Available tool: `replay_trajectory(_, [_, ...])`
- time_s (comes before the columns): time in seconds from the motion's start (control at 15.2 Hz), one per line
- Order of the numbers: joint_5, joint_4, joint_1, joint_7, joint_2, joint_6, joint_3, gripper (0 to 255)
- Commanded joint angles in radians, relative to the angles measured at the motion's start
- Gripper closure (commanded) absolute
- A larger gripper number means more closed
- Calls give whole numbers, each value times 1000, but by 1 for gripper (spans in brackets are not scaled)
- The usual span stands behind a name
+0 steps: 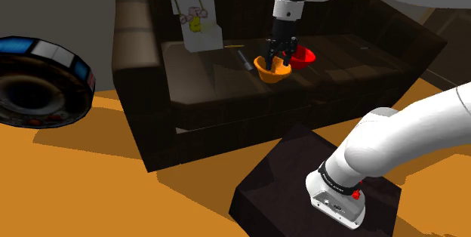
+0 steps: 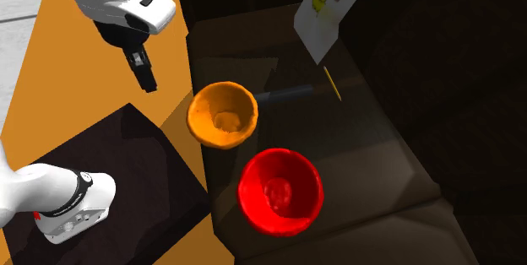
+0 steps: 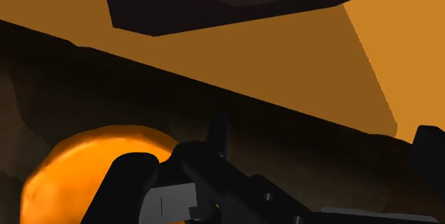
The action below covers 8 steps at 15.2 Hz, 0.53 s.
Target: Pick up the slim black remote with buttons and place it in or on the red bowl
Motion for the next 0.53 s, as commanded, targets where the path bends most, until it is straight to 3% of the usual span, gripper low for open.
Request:
replay_trajectory(0.0, [-2,49,-9,-5,83,32,-15,0])
replay_trajectory(0.46, [16,243,-34,-11,351,98,-55,0])
